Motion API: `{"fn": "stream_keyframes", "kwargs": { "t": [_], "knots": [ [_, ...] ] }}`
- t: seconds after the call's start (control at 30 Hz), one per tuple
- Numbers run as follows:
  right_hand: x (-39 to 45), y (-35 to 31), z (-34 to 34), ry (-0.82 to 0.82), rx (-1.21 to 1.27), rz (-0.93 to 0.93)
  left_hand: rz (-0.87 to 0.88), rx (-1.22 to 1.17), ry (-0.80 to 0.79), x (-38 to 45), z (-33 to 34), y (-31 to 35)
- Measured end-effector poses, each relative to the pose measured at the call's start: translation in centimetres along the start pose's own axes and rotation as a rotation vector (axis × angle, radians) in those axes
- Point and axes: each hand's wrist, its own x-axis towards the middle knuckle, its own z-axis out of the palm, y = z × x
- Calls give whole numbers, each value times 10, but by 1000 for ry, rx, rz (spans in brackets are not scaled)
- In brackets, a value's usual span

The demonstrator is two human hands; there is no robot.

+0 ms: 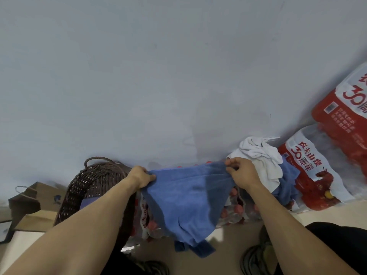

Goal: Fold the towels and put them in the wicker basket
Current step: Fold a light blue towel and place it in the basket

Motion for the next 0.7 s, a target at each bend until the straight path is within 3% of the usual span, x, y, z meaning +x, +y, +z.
{"fn": "stream_keyframes", "kwargs": {
  "t": [0.17, 0.27, 0.37, 0.53, 0.7],
  "knots": [
    [-2, 15, 10, -58, -65, -34, -100, 5, 119, 16, 17, -12],
    [0, 21, 18, -274, 95, -11, -68, -186, 193, 27, 27, -12],
    [2, 27, 28, -343, -19, 31, -59, -363, 200, 35, 28, -8],
    [-12, 39, 54, -184, -385, 171, -107, -89, 60, 28, 30, -7],
    [-22, 49, 73, -150, -452, 197, -152, 63, 56, -1, 50, -8]
  ]
}}
